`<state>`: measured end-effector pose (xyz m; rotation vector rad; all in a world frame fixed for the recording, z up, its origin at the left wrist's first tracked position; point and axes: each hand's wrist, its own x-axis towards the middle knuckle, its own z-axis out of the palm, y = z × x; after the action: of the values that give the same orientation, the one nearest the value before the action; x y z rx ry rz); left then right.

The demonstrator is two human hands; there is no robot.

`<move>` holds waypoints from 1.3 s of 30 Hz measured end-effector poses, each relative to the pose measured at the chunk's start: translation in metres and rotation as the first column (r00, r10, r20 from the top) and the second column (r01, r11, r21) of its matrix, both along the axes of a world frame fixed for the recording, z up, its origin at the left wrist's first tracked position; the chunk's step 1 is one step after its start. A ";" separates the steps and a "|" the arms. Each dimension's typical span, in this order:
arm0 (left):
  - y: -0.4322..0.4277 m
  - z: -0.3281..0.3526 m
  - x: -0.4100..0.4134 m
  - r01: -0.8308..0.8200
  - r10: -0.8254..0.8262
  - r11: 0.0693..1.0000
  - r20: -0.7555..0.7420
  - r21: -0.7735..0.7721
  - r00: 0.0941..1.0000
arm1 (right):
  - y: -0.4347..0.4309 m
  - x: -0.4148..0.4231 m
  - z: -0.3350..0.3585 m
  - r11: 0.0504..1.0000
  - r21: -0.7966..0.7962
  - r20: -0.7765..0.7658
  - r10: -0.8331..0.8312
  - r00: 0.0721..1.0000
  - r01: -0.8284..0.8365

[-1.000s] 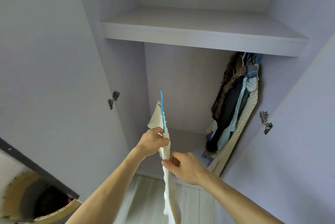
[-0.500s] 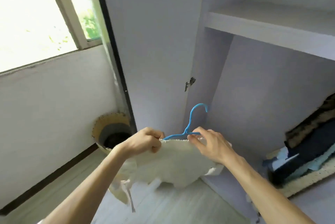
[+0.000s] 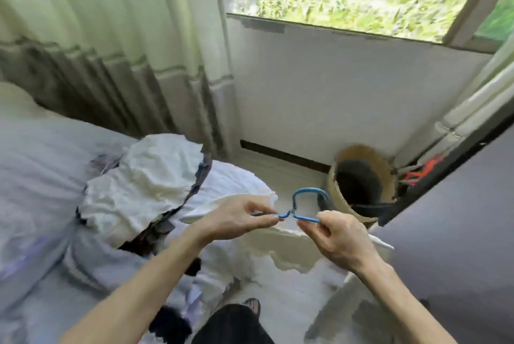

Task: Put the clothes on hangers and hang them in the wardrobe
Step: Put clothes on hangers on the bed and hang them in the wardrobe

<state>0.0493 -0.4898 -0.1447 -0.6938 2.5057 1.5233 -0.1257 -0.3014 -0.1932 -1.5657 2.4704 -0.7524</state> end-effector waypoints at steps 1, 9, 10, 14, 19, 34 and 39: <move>0.007 0.000 0.020 -0.086 0.087 0.994 -0.013 0.070 0.996 | -0.007 0.006 0.001 0.998 0.009 -0.009 0.064 0.998 -0.064; 0.068 0.009 0.142 -0.603 0.622 0.736 0.042 0.309 0.782 | -0.054 0.073 0.020 0.896 0.013 0.072 0.441 0.894 -0.443; 0.075 0.012 0.156 -0.647 0.669 0.698 0.045 0.306 0.742 | -0.059 0.082 0.024 0.878 0.020 0.092 0.474 0.875 -0.478; 0.091 0.026 0.213 -0.767 0.797 0.583 -0.005 0.269 0.604 | -0.081 0.105 0.036 0.795 -0.011 0.183 0.598 0.780 -0.607; 0.098 0.049 0.266 -0.876 0.907 0.420 -0.082 0.236 0.413 | -0.113 0.113 0.025 0.789 -0.116 0.350 0.601 0.719 -0.603; 0.028 0.035 0.355 -0.981 0.991 0.034 -0.130 0.191 0.009 | -0.158 0.194 -0.029 0.750 0.053 0.915 0.228 0.333 -0.659; -0.040 0.010 0.415 -0.986 0.986 -0.098 -0.124 0.135 -0.115 | -0.193 0.249 -0.038 0.637 0.186 0.921 0.152 0.358 -0.748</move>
<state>0.4639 -0.5302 -0.1343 -3.1458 1.6934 1.7584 0.1238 -0.4940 -0.2316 -1.1179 1.1678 -0.3844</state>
